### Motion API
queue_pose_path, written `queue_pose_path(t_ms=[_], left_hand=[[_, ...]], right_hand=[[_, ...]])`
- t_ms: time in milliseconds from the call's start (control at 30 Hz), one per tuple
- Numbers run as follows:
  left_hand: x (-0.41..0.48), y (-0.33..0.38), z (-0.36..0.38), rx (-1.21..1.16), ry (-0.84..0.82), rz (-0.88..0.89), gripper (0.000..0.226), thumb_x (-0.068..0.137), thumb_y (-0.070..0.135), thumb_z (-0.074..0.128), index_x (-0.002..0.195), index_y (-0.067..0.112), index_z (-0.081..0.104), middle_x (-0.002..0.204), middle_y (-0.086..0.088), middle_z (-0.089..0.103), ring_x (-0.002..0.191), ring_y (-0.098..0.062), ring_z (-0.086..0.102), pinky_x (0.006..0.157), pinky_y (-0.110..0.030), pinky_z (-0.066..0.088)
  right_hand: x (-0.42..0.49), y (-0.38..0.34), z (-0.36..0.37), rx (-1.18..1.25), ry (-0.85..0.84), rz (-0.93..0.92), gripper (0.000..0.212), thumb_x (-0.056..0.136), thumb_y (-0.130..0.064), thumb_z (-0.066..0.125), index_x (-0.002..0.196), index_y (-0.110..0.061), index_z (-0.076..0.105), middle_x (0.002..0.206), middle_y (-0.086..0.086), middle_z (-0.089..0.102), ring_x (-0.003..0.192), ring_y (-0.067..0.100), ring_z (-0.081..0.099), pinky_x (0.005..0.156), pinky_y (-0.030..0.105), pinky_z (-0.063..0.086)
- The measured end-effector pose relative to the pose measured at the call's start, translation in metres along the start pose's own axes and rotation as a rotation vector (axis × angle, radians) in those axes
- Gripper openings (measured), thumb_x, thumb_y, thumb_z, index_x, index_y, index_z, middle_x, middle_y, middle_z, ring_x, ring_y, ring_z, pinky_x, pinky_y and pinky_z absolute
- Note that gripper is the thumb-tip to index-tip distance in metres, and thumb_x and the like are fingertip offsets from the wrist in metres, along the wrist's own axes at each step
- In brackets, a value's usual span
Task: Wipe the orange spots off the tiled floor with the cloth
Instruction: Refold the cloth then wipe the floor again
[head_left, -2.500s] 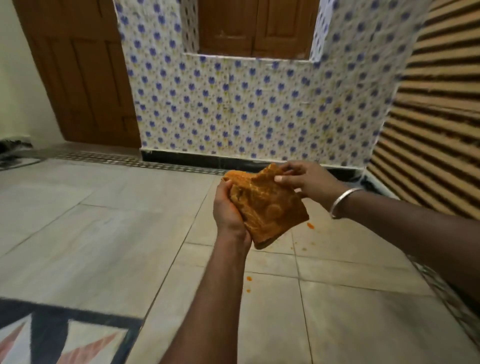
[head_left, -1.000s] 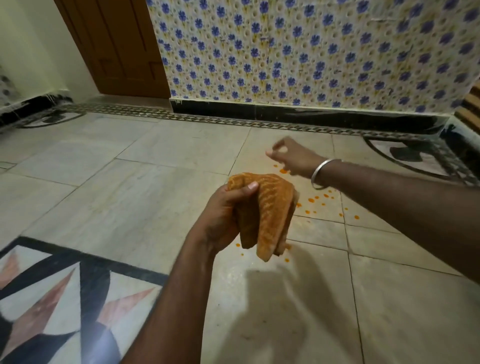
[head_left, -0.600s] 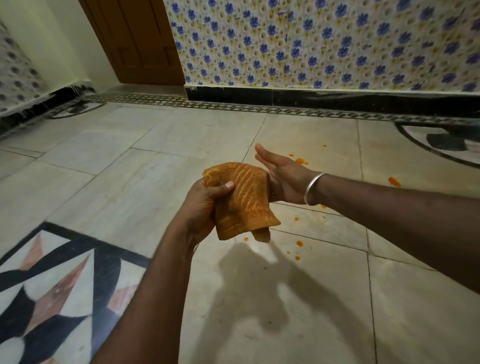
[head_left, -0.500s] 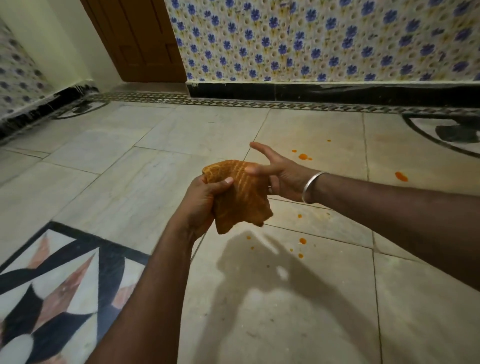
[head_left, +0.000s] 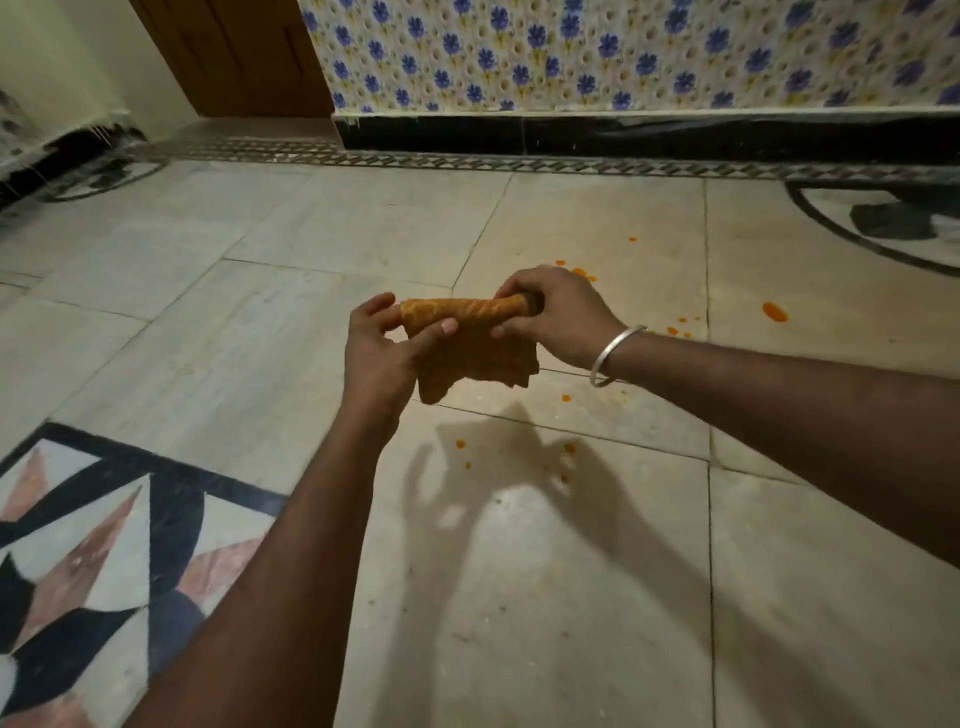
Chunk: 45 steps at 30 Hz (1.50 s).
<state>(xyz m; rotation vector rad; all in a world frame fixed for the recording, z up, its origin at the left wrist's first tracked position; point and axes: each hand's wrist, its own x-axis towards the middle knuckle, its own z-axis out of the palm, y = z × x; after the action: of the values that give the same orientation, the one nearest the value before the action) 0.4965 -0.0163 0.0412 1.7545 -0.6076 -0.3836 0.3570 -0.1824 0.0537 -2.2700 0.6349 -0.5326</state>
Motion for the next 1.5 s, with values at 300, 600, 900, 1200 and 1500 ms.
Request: queue_pose_path(t_ms=[300, 600, 900, 1200, 1500], left_hand=[[-0.038, -0.022, 0.028, 0.23, -0.065, 0.045, 0.041, 0.093, 0.051, 0.071, 0.109, 0.021, 0.05, 0.096, 0.006, 0.064, 0.086, -0.014, 0.065, 0.069, -0.037, 0.056], [-0.061, -0.084, 0.109, 0.48, -0.333, -0.036, 0.036, 0.097, 0.042, 0.067, 0.116, 0.017, 0.048, 0.103, -0.006, 0.063, 0.094, -0.027, 0.063, 0.072, -0.037, 0.049], [-0.112, -0.137, 0.147, 1.006, -0.629, 0.53, 0.064, 0.106, 0.056, 0.011, 0.166, 0.035, 0.004, 0.175, 0.0, -0.008, 0.161, -0.024, -0.012, 0.126, -0.057, -0.008], [-0.085, -0.145, 0.151, 1.06, -0.495, 0.386, 0.064, 0.106, 0.057, 0.009, 0.165, 0.036, -0.004, 0.175, -0.001, -0.01, 0.161, -0.023, -0.013, 0.127, -0.057, -0.006], [-0.171, -0.141, 0.169, 1.028, -0.42, 0.322, 0.067, 0.107, 0.057, 0.012, 0.167, 0.028, 0.007, 0.175, -0.009, -0.003, 0.161, -0.029, -0.007, 0.127, -0.06, -0.001]], right_hand=[[-0.049, 0.025, -0.022, 0.313, -0.405, 0.291, 0.029, 0.09, -0.026, 0.073, 0.103, -0.002, 0.064, 0.097, 0.013, 0.07, 0.086, 0.027, 0.074, 0.067, 0.033, 0.062], [-0.11, 0.114, -0.003, 0.262, -0.462, 0.703, 0.019, 0.085, -0.016, 0.078, 0.099, -0.013, 0.065, 0.103, 0.022, 0.072, 0.087, 0.032, 0.072, 0.084, 0.048, 0.061], [-0.179, 0.17, 0.032, -0.647, -0.376, 0.195, 0.074, 0.097, -0.059, 0.005, 0.16, -0.022, -0.004, 0.165, -0.001, -0.017, 0.153, 0.017, -0.017, 0.126, 0.041, -0.002], [-0.2, 0.184, 0.05, -0.728, -0.224, 0.167, 0.07, 0.103, -0.055, 0.011, 0.161, -0.018, -0.001, 0.168, 0.001, -0.008, 0.154, 0.015, -0.013, 0.125, 0.043, 0.002], [-0.203, 0.187, 0.051, -0.725, -0.209, 0.15, 0.066, 0.104, -0.044, 0.015, 0.16, -0.012, 0.006, 0.169, 0.006, -0.001, 0.155, 0.019, -0.006, 0.125, 0.047, 0.009]])
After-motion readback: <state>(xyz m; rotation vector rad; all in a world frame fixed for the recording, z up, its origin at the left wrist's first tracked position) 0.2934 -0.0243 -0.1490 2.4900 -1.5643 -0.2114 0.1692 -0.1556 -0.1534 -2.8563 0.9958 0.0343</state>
